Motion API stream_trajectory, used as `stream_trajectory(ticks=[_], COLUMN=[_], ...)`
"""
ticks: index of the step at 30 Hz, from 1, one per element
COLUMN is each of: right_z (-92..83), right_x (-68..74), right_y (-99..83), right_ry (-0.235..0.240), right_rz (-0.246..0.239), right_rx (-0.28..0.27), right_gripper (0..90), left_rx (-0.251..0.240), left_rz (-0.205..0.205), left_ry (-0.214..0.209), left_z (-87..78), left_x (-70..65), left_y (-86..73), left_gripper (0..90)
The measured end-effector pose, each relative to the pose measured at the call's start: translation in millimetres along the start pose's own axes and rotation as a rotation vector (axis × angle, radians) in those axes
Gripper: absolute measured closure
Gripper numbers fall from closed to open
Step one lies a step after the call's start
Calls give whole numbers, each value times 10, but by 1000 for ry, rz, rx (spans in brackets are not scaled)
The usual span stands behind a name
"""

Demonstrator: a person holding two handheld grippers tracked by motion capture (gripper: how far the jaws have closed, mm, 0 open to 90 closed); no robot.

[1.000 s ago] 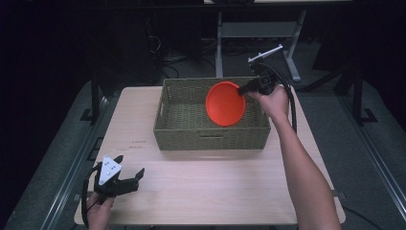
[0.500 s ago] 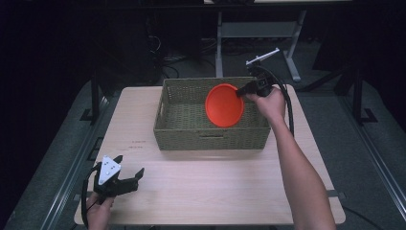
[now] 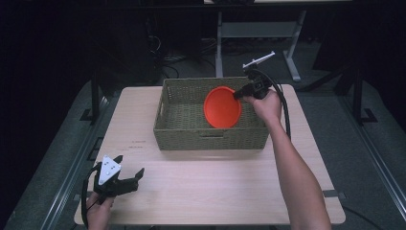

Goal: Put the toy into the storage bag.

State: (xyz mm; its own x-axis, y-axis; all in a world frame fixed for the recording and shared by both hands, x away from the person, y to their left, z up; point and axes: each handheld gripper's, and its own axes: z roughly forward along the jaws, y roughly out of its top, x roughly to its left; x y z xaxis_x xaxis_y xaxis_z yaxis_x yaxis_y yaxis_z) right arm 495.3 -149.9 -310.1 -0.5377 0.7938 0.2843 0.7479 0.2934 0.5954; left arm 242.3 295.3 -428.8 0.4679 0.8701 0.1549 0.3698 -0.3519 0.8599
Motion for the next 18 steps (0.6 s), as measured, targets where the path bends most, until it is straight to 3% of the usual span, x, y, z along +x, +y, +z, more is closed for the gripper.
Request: stream_trajectory(ticks=[18], right_z=[226], right_x=[27], right_y=[2], right_ry=[1], right_rz=[-3], right_rx=[44], right_gripper=[810], left_rx=[-3], left_rz=[-3], left_ry=[-3], left_z=[-2], left_x=[-1], left_y=[0], left_gripper=[128])
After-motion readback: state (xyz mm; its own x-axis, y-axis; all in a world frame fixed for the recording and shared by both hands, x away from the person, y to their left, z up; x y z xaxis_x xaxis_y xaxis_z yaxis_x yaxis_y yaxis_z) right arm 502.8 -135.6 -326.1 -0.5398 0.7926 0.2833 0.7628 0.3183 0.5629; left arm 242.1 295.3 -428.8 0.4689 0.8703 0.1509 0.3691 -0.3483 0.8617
